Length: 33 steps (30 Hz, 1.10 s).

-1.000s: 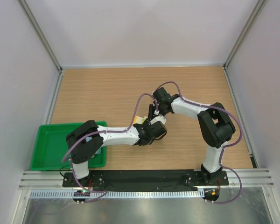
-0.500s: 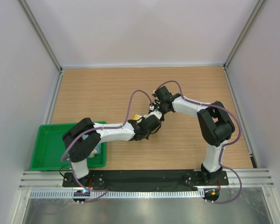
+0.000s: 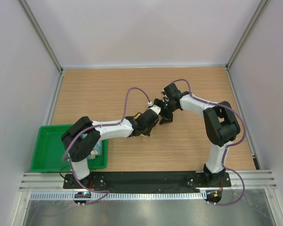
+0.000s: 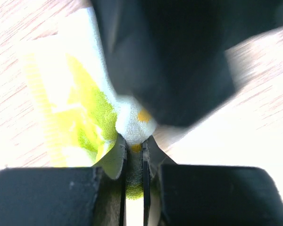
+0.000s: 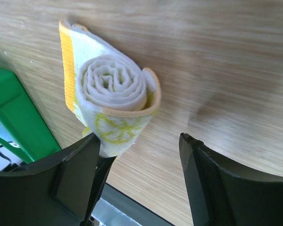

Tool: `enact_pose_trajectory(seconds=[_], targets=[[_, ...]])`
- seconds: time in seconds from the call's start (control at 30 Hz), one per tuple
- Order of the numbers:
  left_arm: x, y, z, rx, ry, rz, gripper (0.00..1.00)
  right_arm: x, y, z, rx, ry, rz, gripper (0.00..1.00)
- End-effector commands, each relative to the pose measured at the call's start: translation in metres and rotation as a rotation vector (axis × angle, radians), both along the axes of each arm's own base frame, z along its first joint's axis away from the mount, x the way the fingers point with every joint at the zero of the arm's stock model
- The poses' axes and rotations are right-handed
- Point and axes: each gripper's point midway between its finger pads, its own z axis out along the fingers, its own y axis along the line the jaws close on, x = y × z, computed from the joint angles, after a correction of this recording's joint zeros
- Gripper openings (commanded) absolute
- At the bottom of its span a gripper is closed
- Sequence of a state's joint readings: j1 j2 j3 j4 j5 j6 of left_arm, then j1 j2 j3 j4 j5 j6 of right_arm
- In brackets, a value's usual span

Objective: Roll the towels
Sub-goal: Roll the towel

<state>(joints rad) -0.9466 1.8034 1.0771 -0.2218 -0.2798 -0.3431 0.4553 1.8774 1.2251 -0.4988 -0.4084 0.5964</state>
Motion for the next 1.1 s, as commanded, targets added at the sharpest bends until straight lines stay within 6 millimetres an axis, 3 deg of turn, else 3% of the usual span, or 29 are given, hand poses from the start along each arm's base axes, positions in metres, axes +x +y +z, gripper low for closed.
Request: enact_pose_trajectory(seconds=[0.0,0.13,0.23,0.3,0.43,0.47,0.53,0.57,0.77,1.07], targets=[[-0.035,0.02,-0.048,0.052,0.217,-0.007,0.0,0.026,-0.007,0.055,0.101,-0.09,-0.043,0.75],[-0.04,0.013,-0.045,-0.005,0.273,-0.017,0.0,0.054,-0.03,0.083,0.173,-0.154,-0.137,0.76],[-0.044,0.01,-0.042,-0.047,0.318,-0.008,0.0,0.062,-0.037,0.094,0.218,-0.187,-0.169,0.76],[-0.048,0.006,-0.038,-0.09,0.358,-0.017,0.0,0.062,-0.045,0.097,0.242,-0.197,-0.197,0.76],[-0.046,0.006,-0.033,-0.177,0.44,0.026,0.0,0.058,-0.04,0.103,0.339,-0.23,-0.193,0.75],[-0.046,0.007,-0.034,-0.184,0.453,0.036,0.0,0.05,-0.04,0.094,0.352,-0.206,-0.193,0.75],[-0.047,0.008,-0.038,-0.201,0.487,0.044,0.0,0.049,-0.036,0.096,0.397,-0.238,-0.189,0.74],[-0.045,0.011,-0.04,-0.214,0.503,0.071,0.0,0.038,-0.034,0.085,0.409,-0.204,-0.189,0.74],[-0.044,0.02,-0.05,-0.254,0.58,0.133,0.0,0.02,-0.023,0.071,0.445,-0.222,-0.164,0.74],[-0.048,0.033,-0.058,-0.278,0.649,0.187,0.0,0.015,0.008,0.048,0.416,-0.199,-0.109,0.73]])
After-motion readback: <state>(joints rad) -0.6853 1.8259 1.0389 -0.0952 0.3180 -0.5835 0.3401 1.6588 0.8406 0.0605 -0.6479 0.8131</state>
